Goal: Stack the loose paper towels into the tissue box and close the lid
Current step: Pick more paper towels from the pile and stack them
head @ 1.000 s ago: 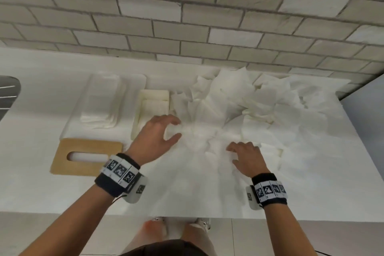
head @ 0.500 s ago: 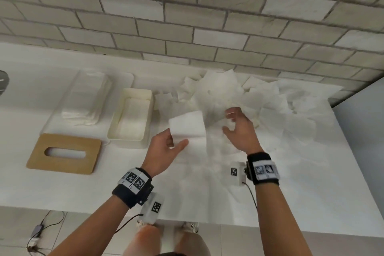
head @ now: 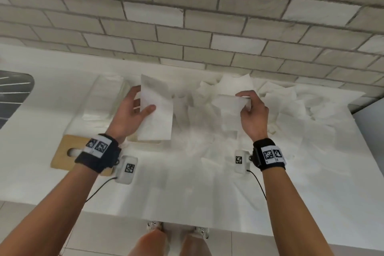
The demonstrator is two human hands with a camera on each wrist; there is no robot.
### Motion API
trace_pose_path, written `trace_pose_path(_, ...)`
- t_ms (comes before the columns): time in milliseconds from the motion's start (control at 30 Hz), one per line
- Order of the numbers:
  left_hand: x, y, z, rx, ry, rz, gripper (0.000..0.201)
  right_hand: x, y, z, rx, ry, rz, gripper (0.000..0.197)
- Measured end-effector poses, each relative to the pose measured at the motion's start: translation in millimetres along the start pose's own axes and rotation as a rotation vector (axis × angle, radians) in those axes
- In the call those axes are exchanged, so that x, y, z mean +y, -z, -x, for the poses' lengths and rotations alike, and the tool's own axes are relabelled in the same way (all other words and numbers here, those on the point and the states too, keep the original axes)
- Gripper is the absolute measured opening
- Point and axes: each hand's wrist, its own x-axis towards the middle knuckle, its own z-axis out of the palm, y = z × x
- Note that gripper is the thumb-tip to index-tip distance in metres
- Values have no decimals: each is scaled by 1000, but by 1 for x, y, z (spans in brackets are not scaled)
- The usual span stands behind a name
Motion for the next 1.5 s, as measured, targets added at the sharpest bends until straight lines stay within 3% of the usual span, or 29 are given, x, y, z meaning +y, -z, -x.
trace_pose_path(133, -34, 14, -45, -19, 92, -196, 66, -36, -25, 7, 111, -139, -242, 16)
trace_pose_path(233, -69, 11, -65, -82, 152, -571, 73, -49, -61, 19, 73, -346, -338, 27)
trace_pose_path(333, -89, 7, -70, -208, 129, -749, 87, -67, -100, 29, -36, -467, -432, 42)
trace_pose_path(400, -90, 8, -70, -274, 106, -796, 90, -88, -121, 33, -109, -498, -454, 42)
trace_pose_path(500, -80, 20, -69, -305, 36, -793, 79, -120, -152, 34, -196, -507, -499, 31)
trace_pose_path(600, -71, 50, -58, -169, -128, -750, 52, -144, -176, 30, -234, -479, -541, 29)
trace_pose_path(667, -72, 73, -46, -25, -174, -641, 40, -158, -188, 28, -240, -443, -493, 16)
trace_pose_path(733, -77, 92, -32, 13, -146, -562, 33, -169, -205, 28, -243, -393, -339, 14)
trace_pose_path(933, -99, 94, -3, -107, -59, -496, 34, -160, -264, 47, -498, -421, 202, 73)
trace_pose_path(1067, -106, 71, 5, -182, -39, -541, 34, -162, -276, 51, -414, -538, 170, 68)
trace_pose_path(1200, -109, 58, 5, -138, 0, -664, 28, -169, -263, 55, -474, -481, 202, 78)
trace_pose_path(1267, -108, 58, 9, -106, -2, -649, 28, -168, -235, 56, -417, -327, 183, 64)
trace_pose_path(1333, -104, 56, 14, -13, -53, -612, 28, -155, -193, 59, -271, -154, 139, 42)
trace_pose_path(1400, -95, 51, 23, 100, -105, -526, 25, -124, -147, 66, -193, -86, 138, 30)
trace_pose_path(1500, -74, 30, 38, 132, -163, -378, 19, -54, -88, 81, -404, -145, 431, 39)
